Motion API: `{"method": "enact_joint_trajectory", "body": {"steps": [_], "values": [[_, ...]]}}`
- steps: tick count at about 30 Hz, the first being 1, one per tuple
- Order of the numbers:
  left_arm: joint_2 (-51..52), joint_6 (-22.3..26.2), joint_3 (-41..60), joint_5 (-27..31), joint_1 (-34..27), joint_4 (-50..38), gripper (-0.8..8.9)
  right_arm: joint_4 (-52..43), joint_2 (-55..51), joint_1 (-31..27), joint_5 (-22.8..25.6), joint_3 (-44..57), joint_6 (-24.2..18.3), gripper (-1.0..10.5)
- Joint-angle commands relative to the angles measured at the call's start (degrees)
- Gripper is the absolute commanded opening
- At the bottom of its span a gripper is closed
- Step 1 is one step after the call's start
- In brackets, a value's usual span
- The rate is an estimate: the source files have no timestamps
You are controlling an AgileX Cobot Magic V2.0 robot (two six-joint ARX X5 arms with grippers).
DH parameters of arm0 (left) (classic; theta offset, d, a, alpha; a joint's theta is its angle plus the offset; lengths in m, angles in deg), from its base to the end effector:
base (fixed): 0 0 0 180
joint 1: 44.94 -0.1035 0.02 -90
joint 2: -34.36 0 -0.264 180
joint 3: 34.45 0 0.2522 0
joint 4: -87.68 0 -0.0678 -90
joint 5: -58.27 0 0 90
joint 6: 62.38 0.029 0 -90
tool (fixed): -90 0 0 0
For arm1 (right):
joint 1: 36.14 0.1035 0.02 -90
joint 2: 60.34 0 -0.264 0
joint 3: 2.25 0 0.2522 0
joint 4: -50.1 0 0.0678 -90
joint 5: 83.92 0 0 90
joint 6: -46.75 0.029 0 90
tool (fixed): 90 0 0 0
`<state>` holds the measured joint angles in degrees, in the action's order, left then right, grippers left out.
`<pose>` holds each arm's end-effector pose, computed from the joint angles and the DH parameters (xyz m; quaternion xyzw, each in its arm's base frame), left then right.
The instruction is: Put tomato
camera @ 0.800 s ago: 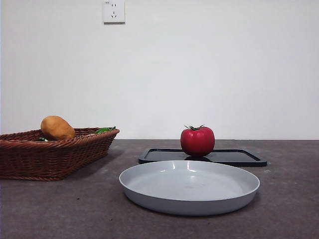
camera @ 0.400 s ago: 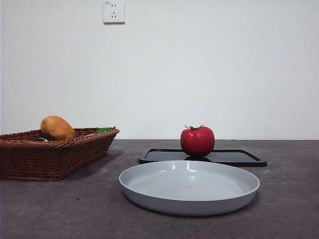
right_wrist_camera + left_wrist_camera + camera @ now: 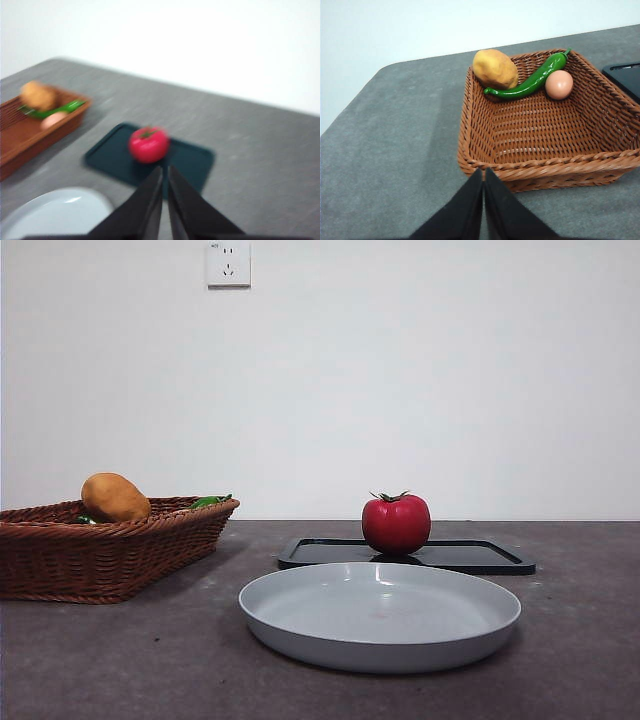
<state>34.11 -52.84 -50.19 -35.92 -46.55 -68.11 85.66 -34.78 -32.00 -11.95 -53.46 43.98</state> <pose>0.0947 0.0005 0.1573 0.0791 0.0738 -0.0287 0.9937 0.1022 0.0164 0.3102 -0.0132 0.0811 0.1936 0.9776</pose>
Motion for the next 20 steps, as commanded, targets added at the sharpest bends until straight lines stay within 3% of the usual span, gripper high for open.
{"method": "enact_joint_trajectory", "body": {"steps": [1,7,13,20], "values": [[0.07,-0.37,1.07,0.17,-0.04,0.61,0.07,-7.85,-4.68,-2.75,0.33,8.74,0.52,0.1],[0.07,-0.37,1.07,0.17,-0.04,0.61,0.07,-20.11,-14.43,-6.38,3.85,23.02,3.13,0.1],[0.07,-0.37,1.07,0.17,-0.04,0.61,0.07,-21.59,-21.0,-6.64,8.11,30.62,4.31,0.1],[0.07,-0.37,1.07,0.17,-0.04,0.61,0.07,-22.01,-24.41,-6.64,9.55,35.74,5.31,0.1]]}}
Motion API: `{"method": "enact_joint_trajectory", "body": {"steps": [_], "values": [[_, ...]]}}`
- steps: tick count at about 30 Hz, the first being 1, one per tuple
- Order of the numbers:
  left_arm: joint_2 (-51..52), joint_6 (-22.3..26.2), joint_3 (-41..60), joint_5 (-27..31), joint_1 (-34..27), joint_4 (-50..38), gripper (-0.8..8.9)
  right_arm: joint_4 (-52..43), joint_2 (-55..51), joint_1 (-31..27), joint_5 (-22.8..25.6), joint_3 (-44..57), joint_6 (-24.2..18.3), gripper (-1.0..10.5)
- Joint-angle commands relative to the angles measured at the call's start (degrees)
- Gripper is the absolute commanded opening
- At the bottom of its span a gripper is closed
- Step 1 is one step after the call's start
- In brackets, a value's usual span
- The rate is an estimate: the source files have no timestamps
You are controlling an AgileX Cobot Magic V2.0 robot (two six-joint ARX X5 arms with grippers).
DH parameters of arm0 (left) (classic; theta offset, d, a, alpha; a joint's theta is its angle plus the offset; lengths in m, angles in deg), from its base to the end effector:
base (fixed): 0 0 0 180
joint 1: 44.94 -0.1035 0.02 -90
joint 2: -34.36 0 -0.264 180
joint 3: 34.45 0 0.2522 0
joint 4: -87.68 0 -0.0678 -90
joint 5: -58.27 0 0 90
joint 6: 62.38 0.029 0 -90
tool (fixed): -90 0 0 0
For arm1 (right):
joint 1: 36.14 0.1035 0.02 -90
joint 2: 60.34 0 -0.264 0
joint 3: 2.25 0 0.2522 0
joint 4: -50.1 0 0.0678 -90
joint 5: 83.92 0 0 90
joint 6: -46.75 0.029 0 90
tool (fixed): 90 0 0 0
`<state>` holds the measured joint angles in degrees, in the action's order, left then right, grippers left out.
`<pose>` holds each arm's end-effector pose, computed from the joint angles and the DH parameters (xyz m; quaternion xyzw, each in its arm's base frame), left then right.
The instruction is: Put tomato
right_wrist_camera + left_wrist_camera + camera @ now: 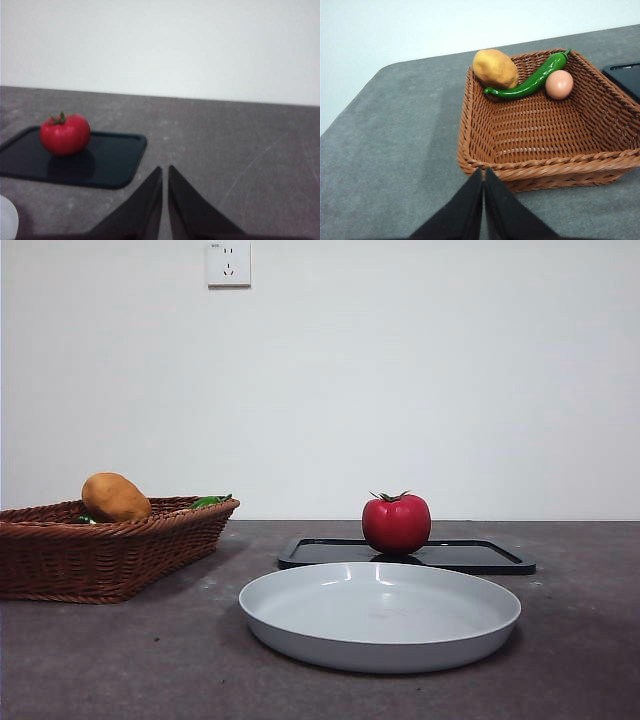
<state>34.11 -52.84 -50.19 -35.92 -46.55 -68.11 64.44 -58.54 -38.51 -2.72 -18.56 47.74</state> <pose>0.0947 0.0005 0.1573 0.0791 0.0738 -0.0287 0.9937 0.0968 0.0004 0.1753 0.0085 -0.0010 0.0561 0.9984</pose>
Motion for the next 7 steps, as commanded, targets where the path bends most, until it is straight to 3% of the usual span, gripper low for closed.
{"method": "enact_joint_trajectory", "body": {"steps": [1,7], "values": [[0.07,-0.37,1.07,0.17,-0.04,0.61,0.07,-0.76,-1.07,-0.13,0.31,1.46,1.81,0.1],[0.07,-0.37,1.07,0.17,-0.04,0.61,0.07,5.57,-1.6,-0.13,0.44,1.95,2.05,0.1]]}}
